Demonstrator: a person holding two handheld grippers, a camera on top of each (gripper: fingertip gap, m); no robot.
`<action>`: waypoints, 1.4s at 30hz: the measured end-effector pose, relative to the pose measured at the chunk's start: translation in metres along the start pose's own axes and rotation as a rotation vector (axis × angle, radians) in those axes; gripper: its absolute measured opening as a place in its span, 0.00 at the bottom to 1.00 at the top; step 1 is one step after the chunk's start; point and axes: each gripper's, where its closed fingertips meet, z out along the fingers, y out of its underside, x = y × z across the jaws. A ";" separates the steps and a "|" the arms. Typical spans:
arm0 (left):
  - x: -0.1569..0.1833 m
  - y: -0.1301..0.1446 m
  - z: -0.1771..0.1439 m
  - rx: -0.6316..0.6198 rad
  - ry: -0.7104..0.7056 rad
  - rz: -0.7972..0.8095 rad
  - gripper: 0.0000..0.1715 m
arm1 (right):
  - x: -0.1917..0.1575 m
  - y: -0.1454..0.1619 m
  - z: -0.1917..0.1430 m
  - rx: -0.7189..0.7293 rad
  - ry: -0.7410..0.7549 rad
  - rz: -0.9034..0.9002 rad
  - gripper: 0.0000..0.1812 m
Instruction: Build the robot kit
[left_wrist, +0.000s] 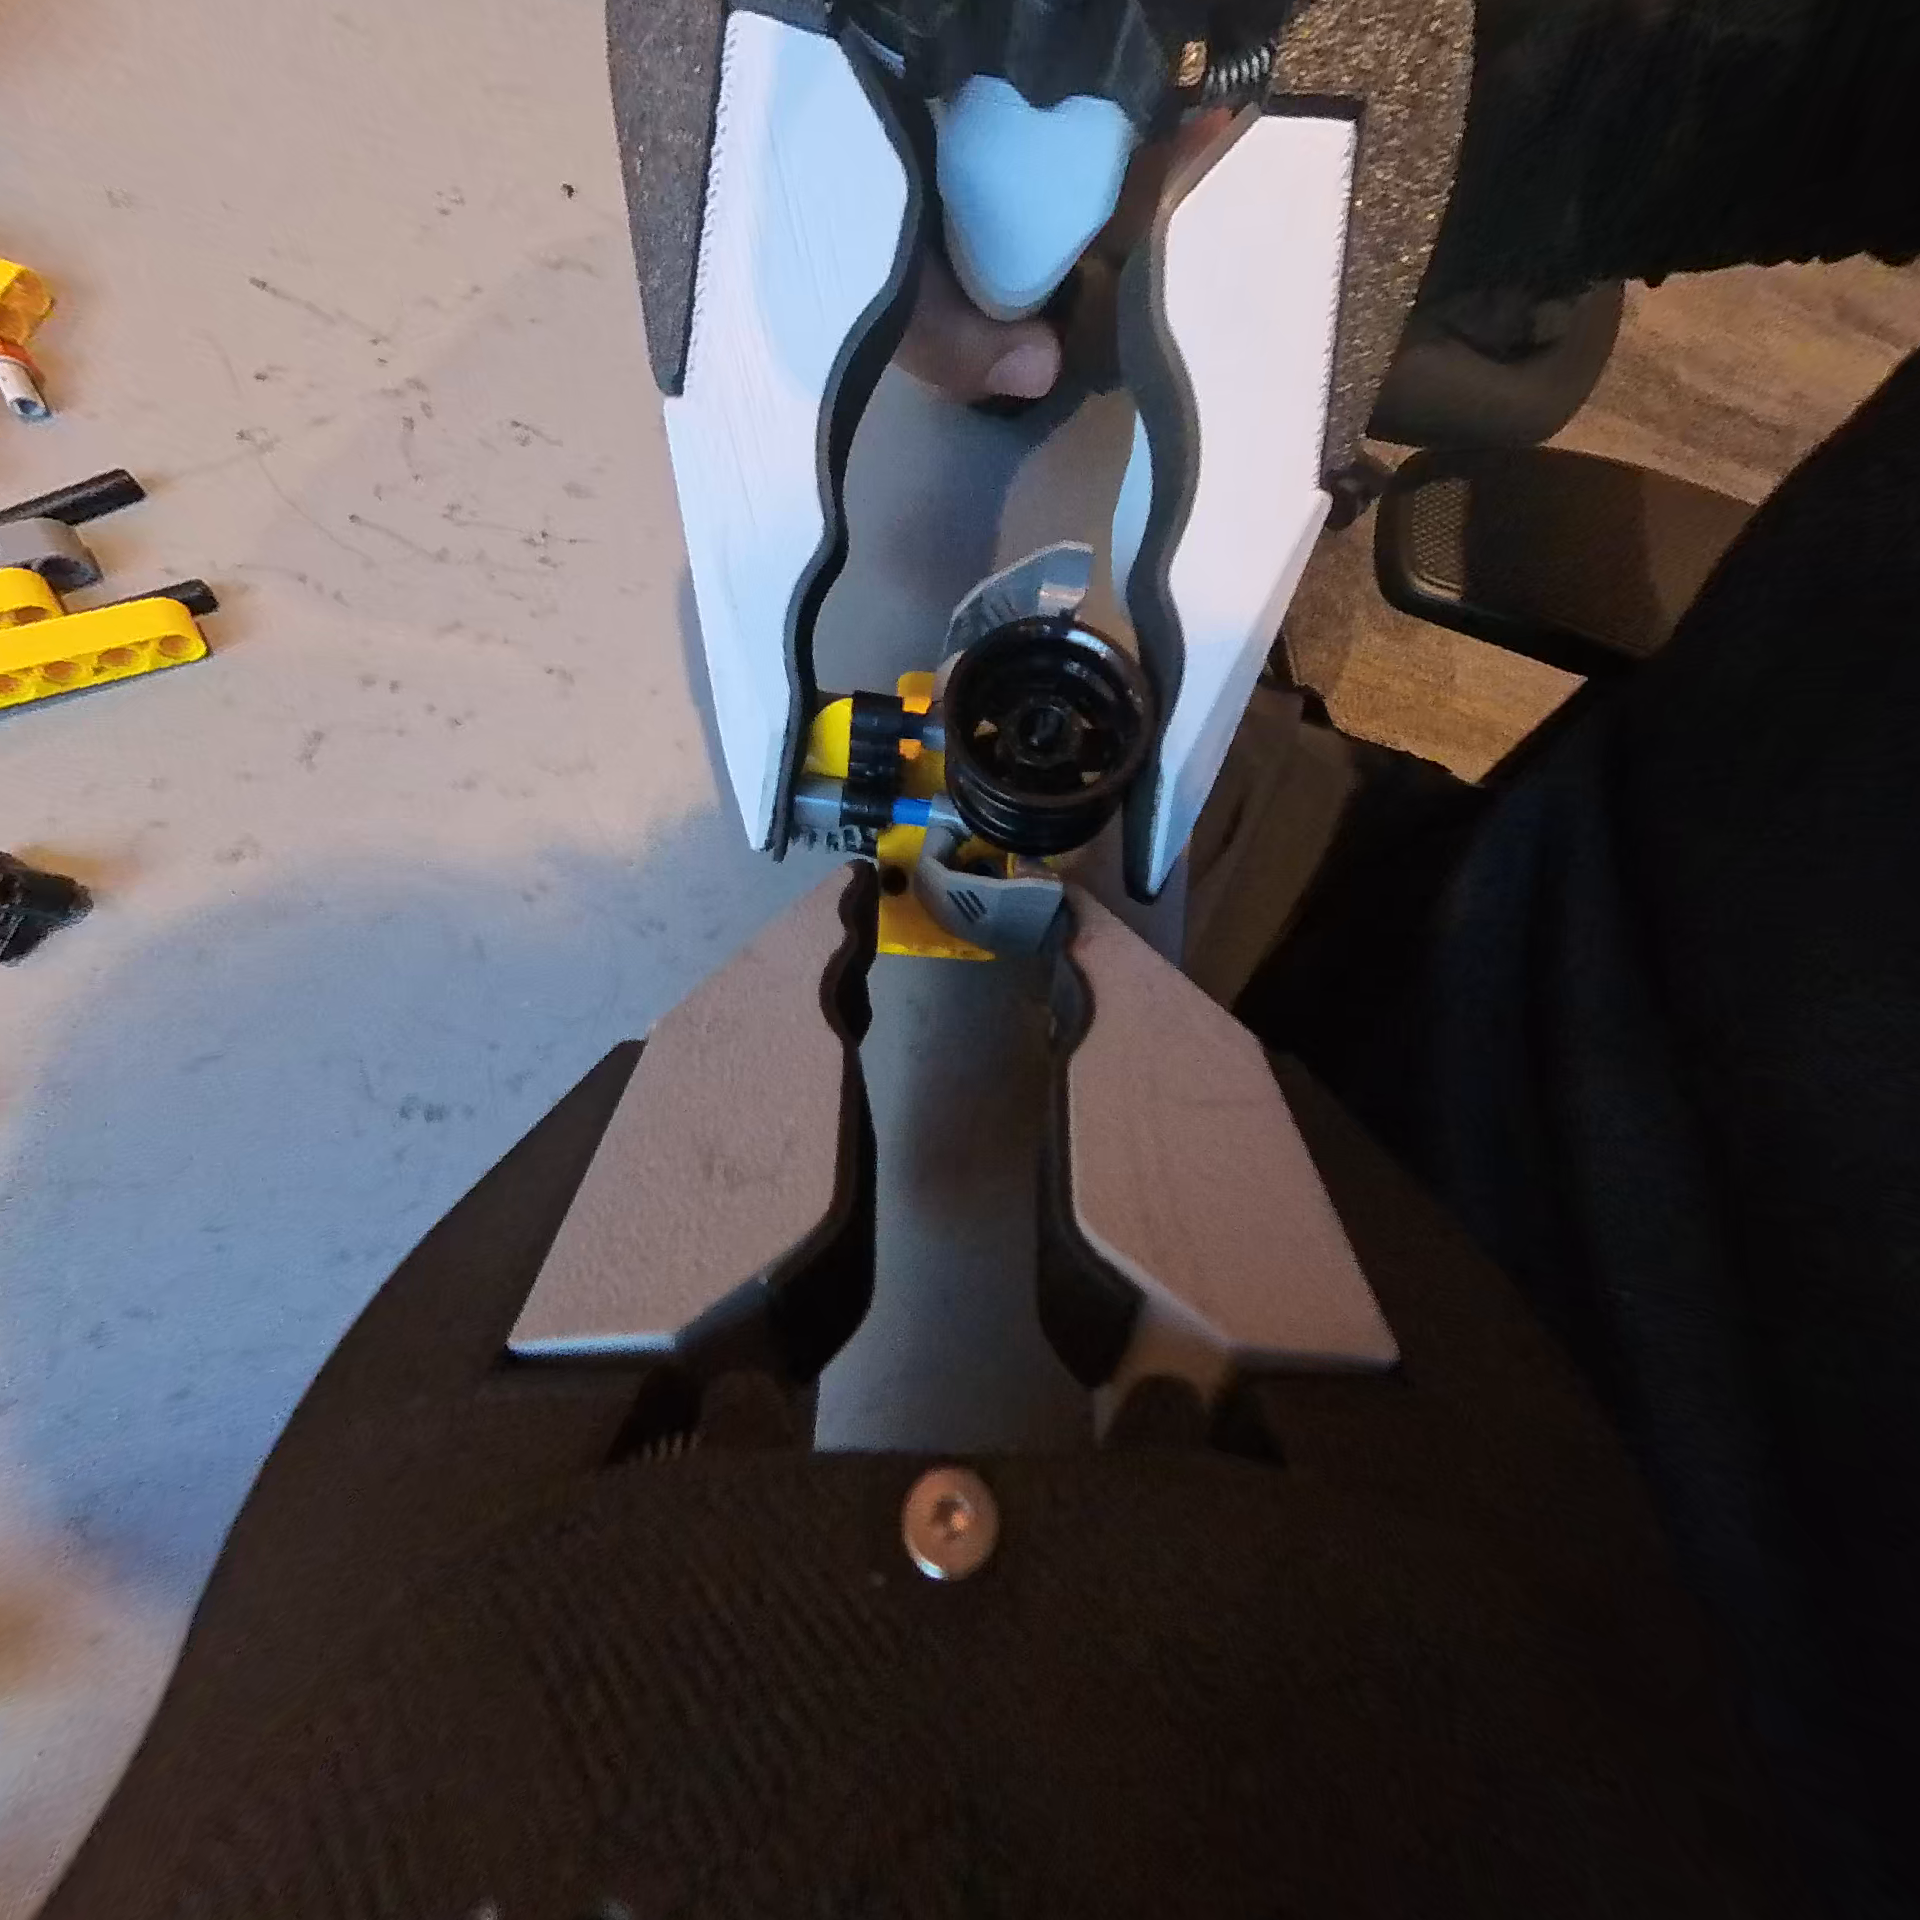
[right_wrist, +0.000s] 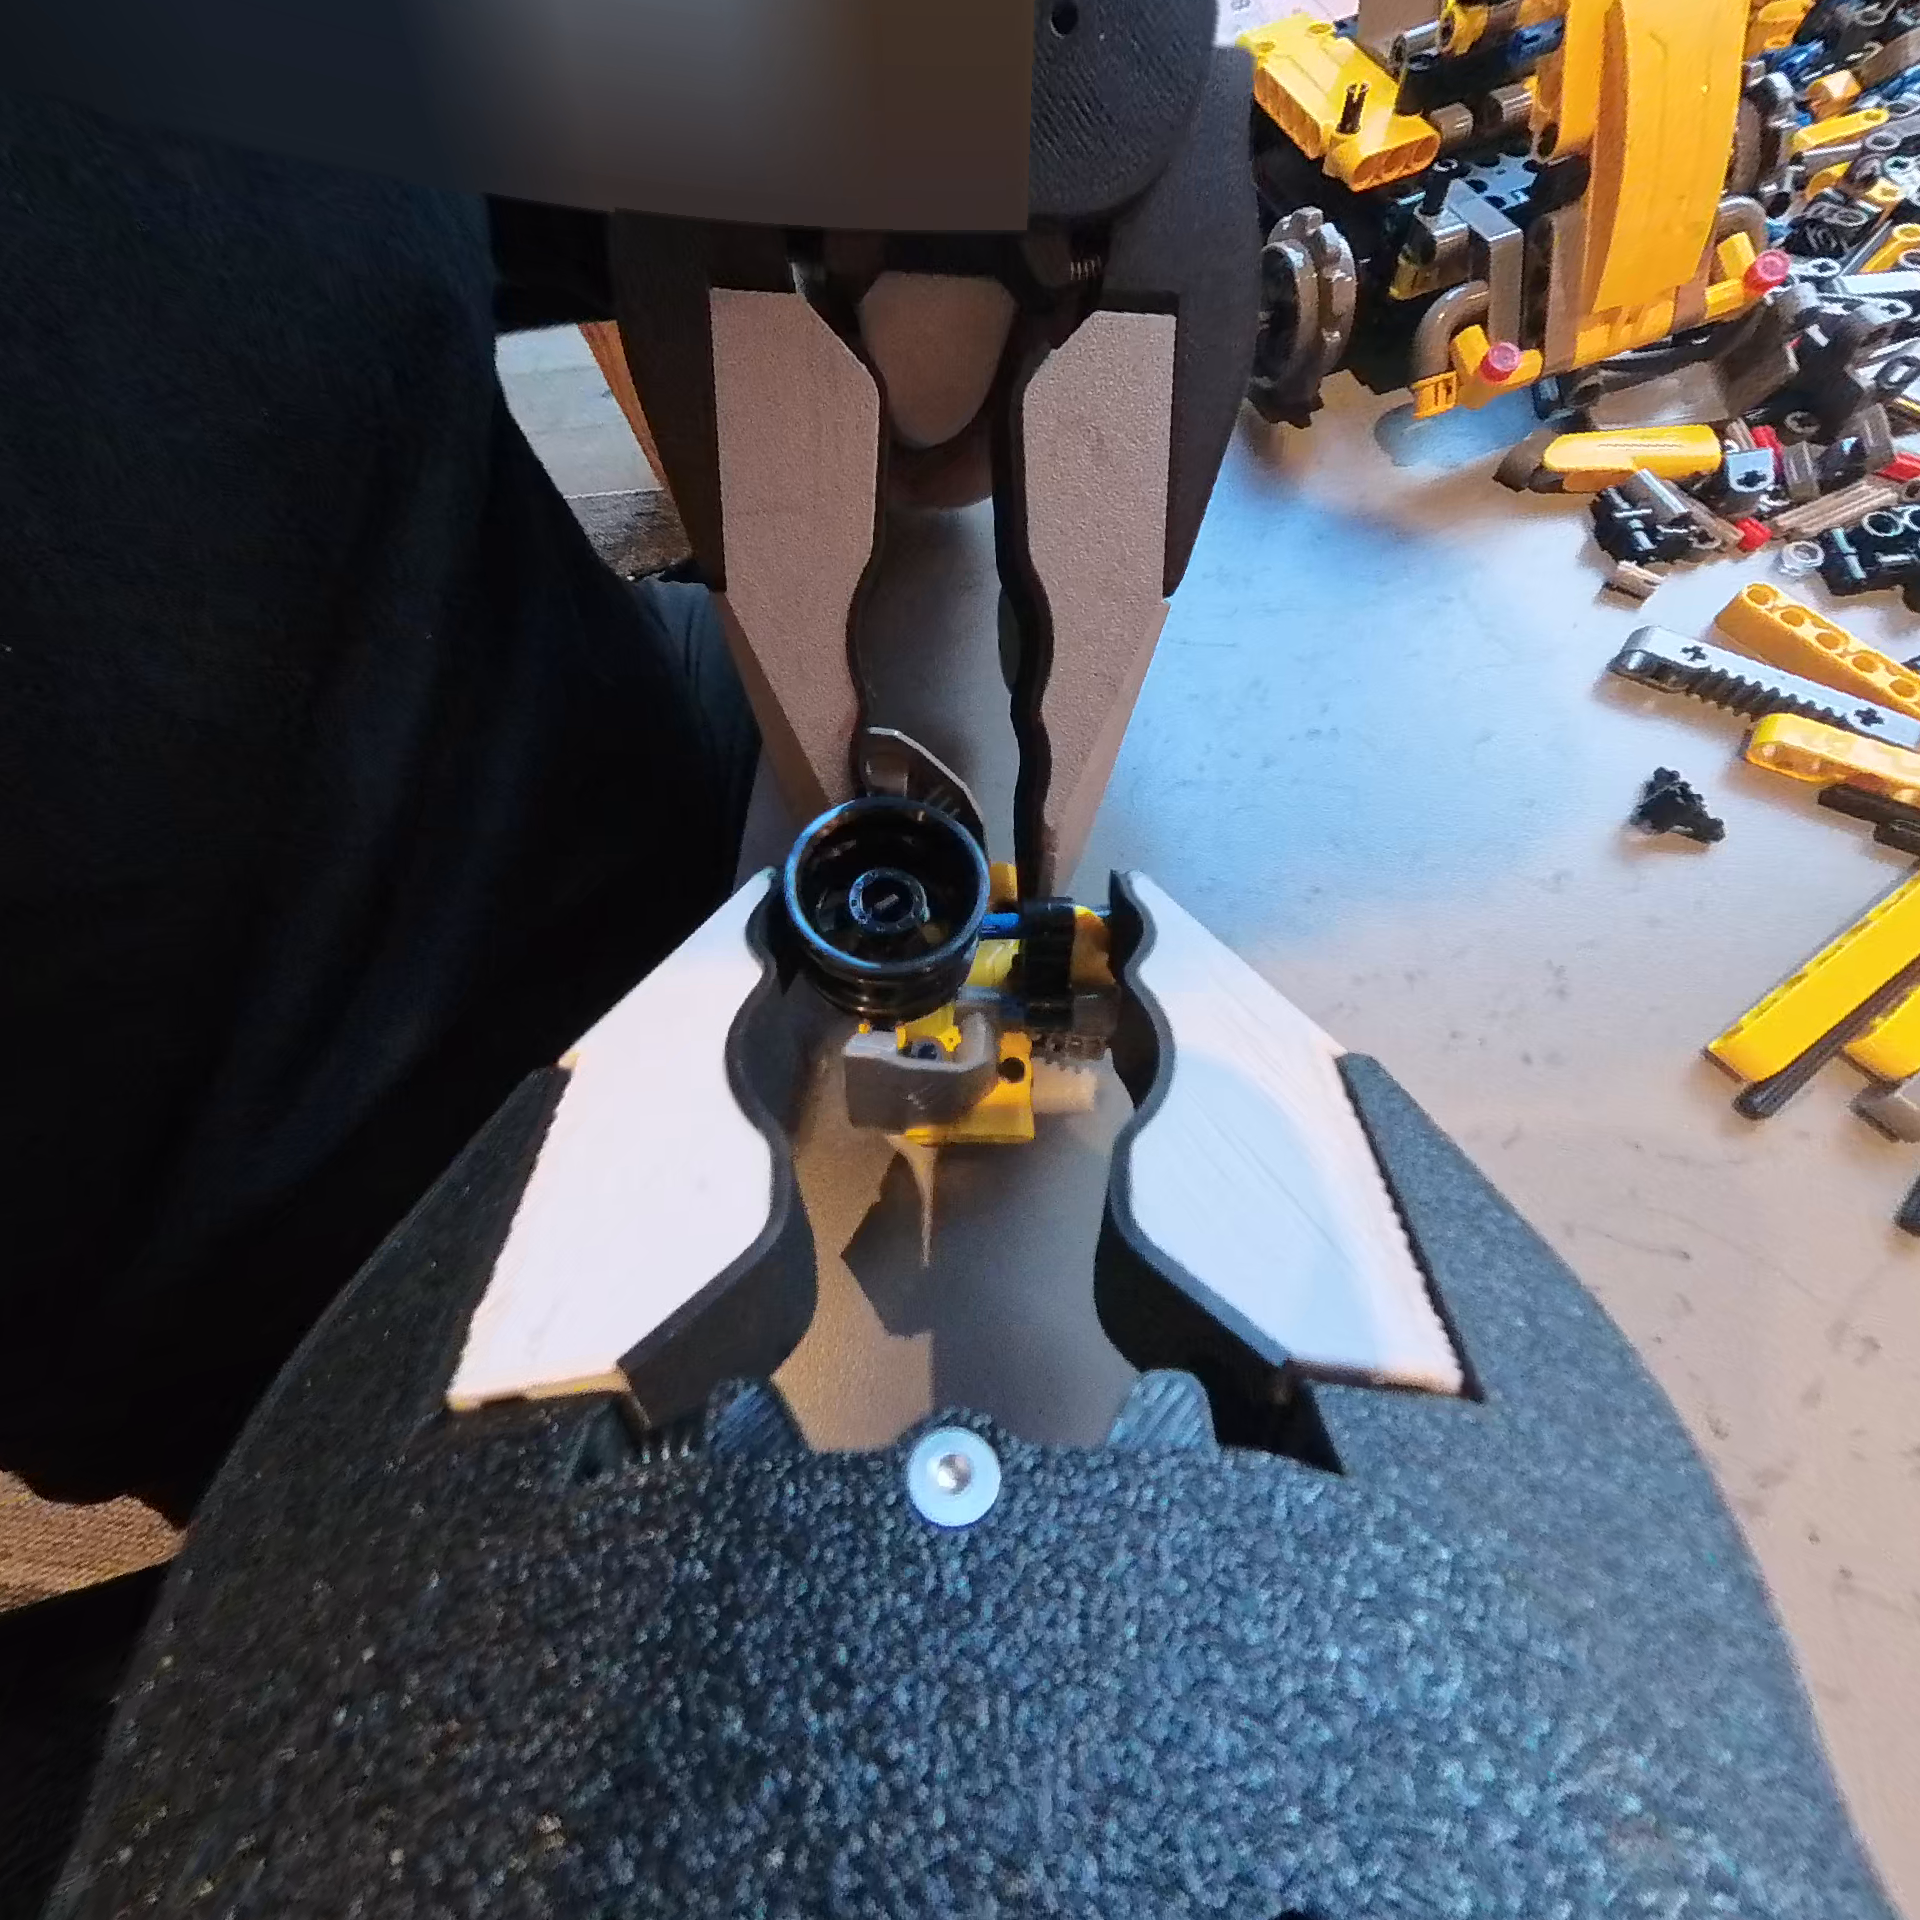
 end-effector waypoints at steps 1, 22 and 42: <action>-0.001 0.000 0.000 0.010 -0.006 -0.002 0.18 | 0.001 0.000 0.000 0.002 0.007 0.002 0.33; -0.008 -0.001 0.002 0.046 -0.189 0.068 0.17 | 0.006 0.001 0.000 -0.006 0.179 -0.094 0.32; -0.006 -0.003 0.004 0.046 -0.249 0.164 0.18 | 0.004 -0.002 -0.004 0.022 0.121 -0.062 0.34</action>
